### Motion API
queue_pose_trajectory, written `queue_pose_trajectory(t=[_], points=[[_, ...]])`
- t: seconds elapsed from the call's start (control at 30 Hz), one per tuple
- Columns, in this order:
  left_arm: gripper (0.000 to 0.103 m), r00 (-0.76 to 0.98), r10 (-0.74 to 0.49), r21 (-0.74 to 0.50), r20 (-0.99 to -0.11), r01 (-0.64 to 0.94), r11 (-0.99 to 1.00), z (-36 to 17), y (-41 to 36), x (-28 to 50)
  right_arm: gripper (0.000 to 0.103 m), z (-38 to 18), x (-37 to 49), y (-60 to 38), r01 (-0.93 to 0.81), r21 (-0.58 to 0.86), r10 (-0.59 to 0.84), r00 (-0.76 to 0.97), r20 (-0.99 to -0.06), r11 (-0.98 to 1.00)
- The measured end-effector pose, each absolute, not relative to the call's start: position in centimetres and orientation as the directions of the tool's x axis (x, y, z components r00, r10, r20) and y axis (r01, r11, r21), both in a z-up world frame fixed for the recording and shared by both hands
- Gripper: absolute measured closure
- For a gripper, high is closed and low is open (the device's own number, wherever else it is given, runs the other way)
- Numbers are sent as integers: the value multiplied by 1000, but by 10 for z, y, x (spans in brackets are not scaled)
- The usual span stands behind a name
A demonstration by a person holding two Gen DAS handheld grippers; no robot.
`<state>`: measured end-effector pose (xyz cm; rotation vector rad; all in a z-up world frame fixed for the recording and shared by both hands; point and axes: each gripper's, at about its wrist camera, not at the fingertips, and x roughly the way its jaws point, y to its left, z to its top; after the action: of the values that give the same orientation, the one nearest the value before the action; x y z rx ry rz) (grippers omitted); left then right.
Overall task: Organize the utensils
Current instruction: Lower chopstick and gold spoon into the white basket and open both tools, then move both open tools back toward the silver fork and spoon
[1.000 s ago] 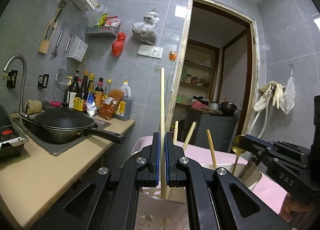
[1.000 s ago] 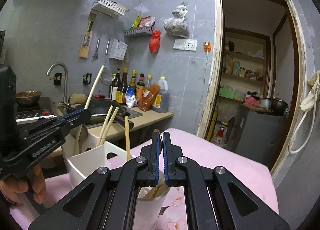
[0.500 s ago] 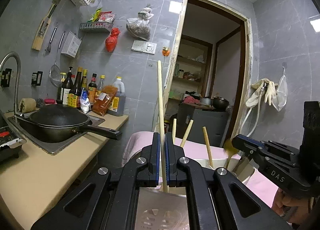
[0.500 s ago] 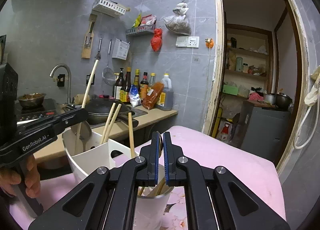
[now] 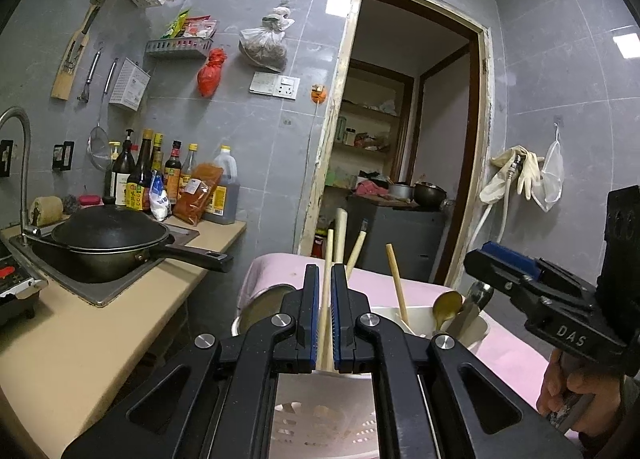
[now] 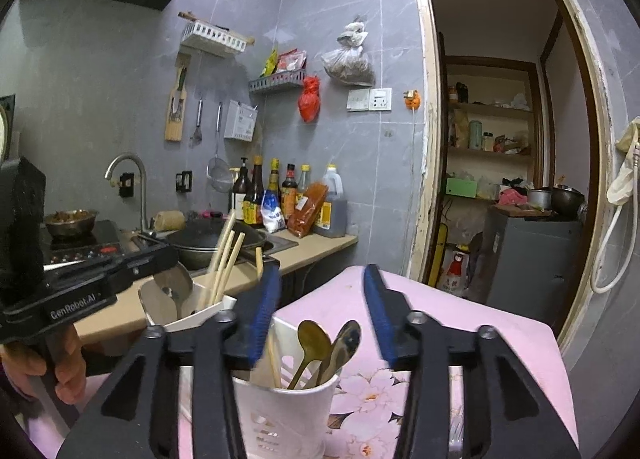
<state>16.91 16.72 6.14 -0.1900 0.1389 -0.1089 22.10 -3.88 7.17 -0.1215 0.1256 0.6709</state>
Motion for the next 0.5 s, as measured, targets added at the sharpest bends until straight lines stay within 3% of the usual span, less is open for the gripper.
queue_pose_trajectory(t=[0.17, 0.23, 0.37, 0.5], points=[[99, 984, -121, -198, -130, 94, 976, 61, 167, 169, 53, 74, 215, -47, -617, -75, 604, 784, -142, 784], [97, 983, -125, -199, -135, 97, 975, 63, 164, 169, 47, 75, 212, -52, -611, -75, 599, 789, -137, 788], [63, 983, -126, -199, -133, 98, 975, 65, 153, 162, 33, 76, 206, -66, -592, -63, 582, 804, -121, 804], [59, 981, -127, -200, -144, 97, 975, 70, 137, 156, 23, 77, 201, -86, -562, -54, 554, 825, -106, 826]])
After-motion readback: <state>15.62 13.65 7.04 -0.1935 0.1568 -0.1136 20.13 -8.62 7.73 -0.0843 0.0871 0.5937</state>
